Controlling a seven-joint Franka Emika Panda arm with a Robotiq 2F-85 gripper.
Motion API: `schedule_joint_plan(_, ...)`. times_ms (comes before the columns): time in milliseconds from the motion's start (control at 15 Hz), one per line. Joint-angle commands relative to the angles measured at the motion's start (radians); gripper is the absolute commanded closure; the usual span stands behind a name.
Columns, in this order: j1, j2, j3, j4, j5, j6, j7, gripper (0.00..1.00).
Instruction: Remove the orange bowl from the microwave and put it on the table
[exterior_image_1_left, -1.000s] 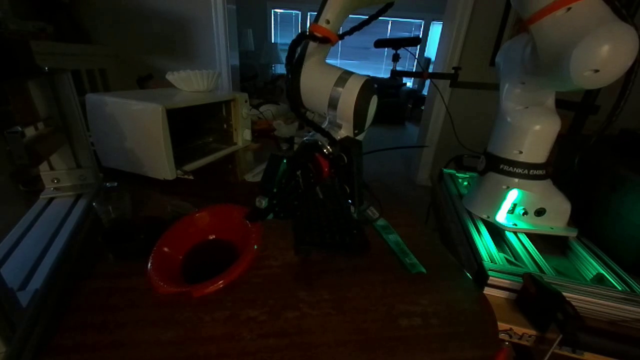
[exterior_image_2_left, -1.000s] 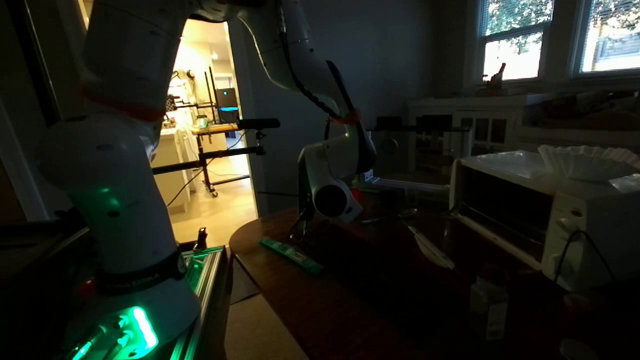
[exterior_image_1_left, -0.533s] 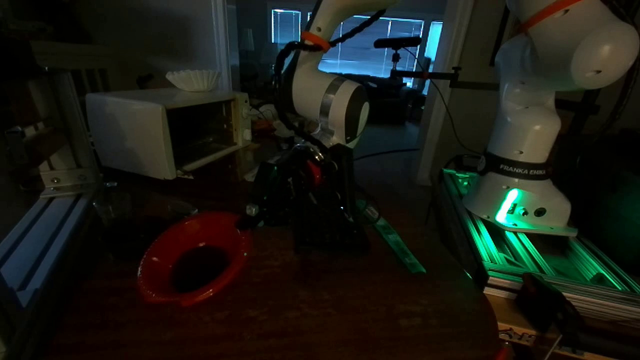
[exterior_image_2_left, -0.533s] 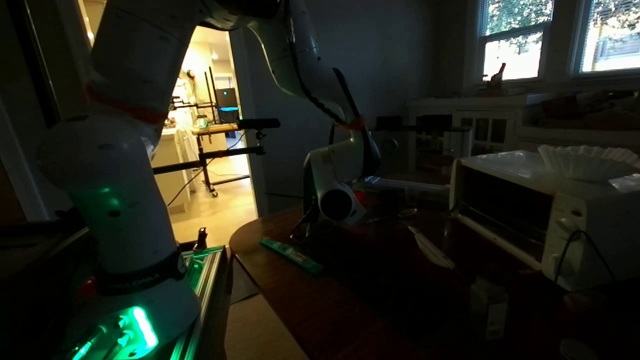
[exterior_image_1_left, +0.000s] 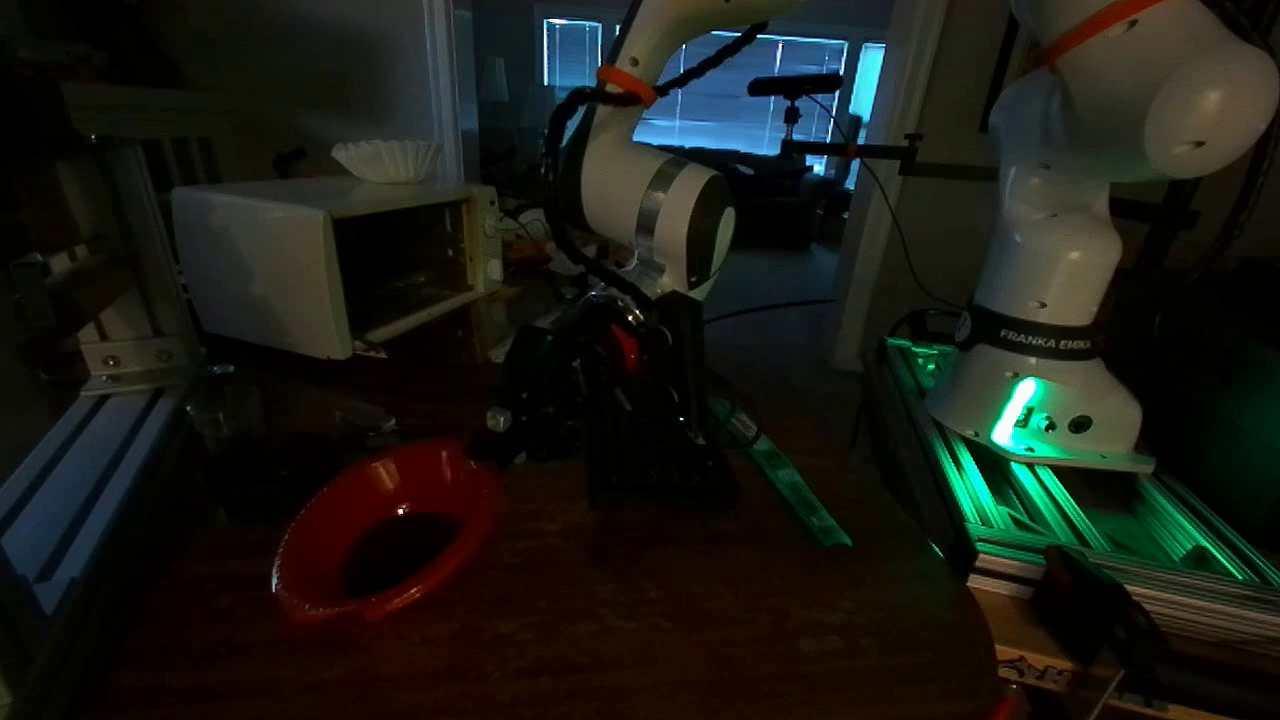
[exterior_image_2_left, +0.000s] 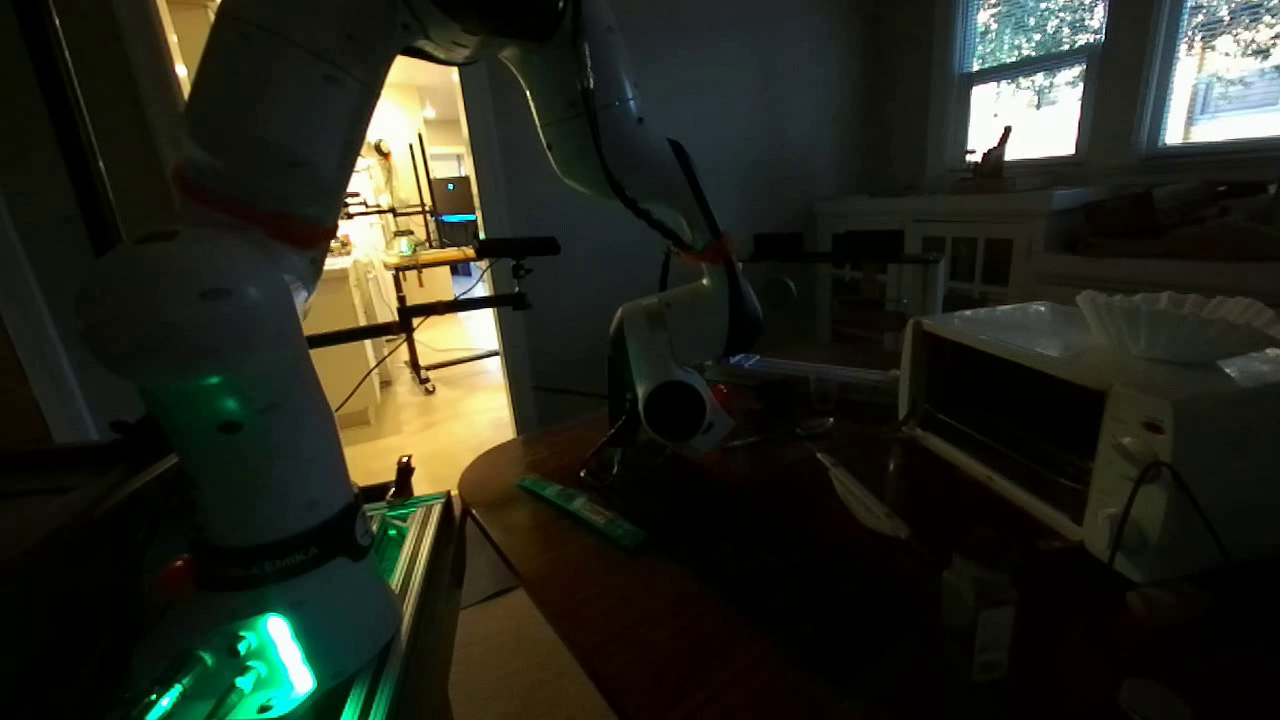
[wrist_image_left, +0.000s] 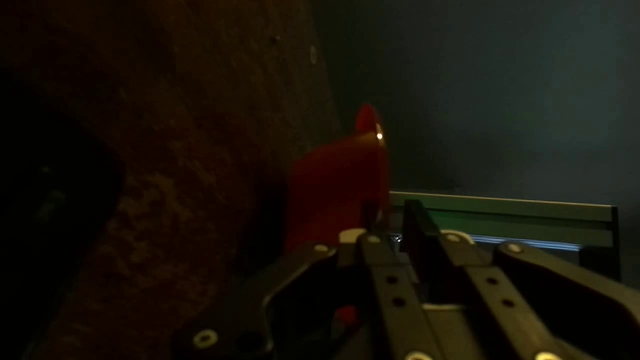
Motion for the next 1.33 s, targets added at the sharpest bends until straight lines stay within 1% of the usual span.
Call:
schedule_joint_plan(0, 0.018, 0.031, -0.017, 0.024, 0.013, -0.004, -0.022, 0.49)
schedule_joint_plan(67, 0.018, 0.032, -0.018, 0.025, 0.012, -0.003, -0.021, 0.43)
schedule_joint_plan(400, 0.021, 0.025, -0.021, 0.019, 0.004, 0.012, -0.016, 0.03)
schedule_joint_plan(467, 0.024, 0.017, -0.023, 0.014, 0.003, 0.024, -0.014, 0.00)
schedule_joint_plan(600, 0.030, 0.001, -0.027, 0.005, 0.003, 0.051, -0.006, 0.00)
schedule_joint_plan(867, 0.048, -0.061, -0.028, -0.020, -0.005, 0.148, 0.009, 0.00)
schedule_joint_plan(1000, 0.059, -0.114, -0.024, -0.042, -0.017, 0.219, 0.022, 0.00)
schedule_joint_plan(1133, 0.067, -0.179, -0.020, -0.063, -0.029, 0.286, 0.009, 0.00)
schedule_joint_plan(1267, 0.074, -0.256, -0.009, -0.087, -0.064, 0.358, 0.025, 0.00)
